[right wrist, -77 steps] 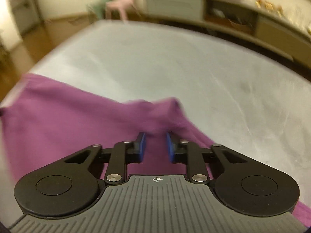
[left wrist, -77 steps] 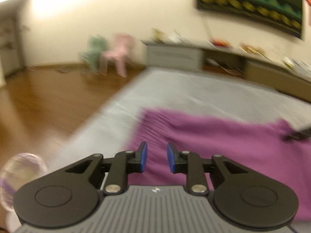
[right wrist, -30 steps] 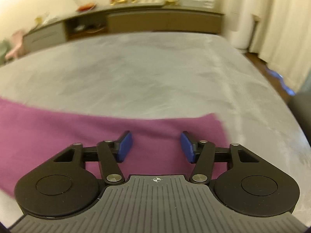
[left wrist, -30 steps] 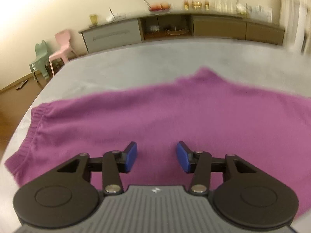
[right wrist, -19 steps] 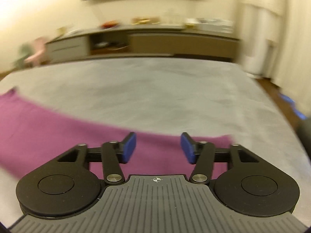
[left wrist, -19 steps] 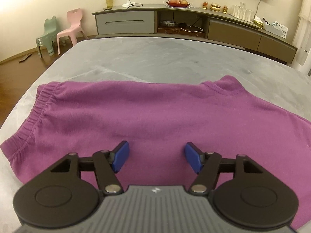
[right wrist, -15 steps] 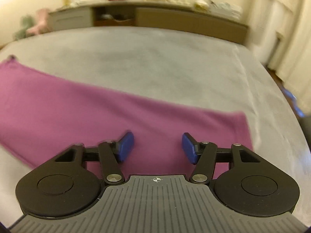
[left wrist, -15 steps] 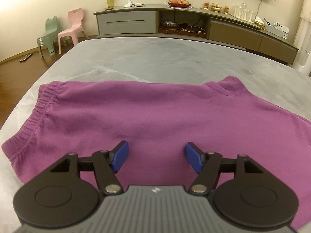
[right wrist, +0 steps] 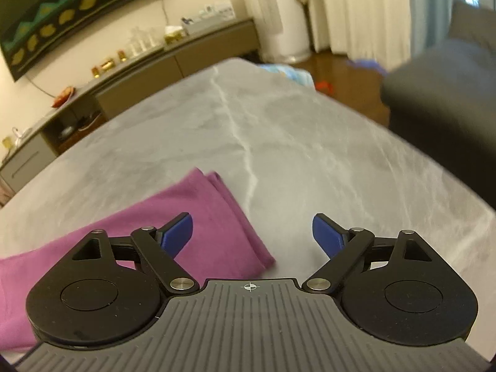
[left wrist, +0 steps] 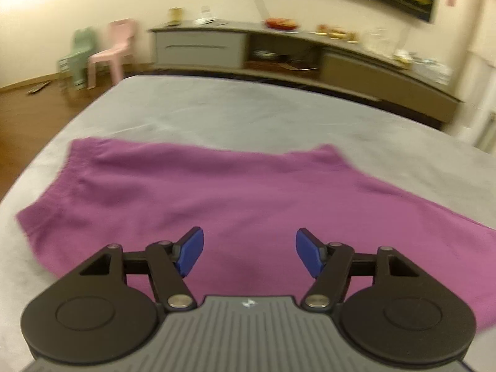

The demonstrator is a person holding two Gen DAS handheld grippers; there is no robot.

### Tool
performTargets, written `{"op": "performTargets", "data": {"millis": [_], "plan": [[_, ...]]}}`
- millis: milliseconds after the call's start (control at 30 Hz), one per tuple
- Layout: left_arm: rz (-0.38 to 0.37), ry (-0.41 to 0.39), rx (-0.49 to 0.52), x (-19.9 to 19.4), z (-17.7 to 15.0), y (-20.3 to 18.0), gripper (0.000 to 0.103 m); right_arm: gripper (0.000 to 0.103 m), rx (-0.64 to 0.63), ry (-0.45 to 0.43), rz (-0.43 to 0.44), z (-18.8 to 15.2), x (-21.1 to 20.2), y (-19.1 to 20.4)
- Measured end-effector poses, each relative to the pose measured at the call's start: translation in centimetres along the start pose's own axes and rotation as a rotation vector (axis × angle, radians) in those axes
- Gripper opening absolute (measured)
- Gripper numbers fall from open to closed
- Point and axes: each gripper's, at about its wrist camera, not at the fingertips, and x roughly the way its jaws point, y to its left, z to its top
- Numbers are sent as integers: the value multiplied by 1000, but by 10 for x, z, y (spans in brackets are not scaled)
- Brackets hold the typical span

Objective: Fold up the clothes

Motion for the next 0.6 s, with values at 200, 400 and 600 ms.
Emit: {"op": "performTargets", "data": {"millis": [200,400,600], "plan": [[-24,18,124,10,-10,-27,68,81,-176,47,-55,-14,23,25],[-28,45,108,15,-15,-17,68,13,-311,19,-27,-27,16,59],[-19,54,115,17,-18,-15,68,12,-772,-268,-177,-72,-23,138]]}}
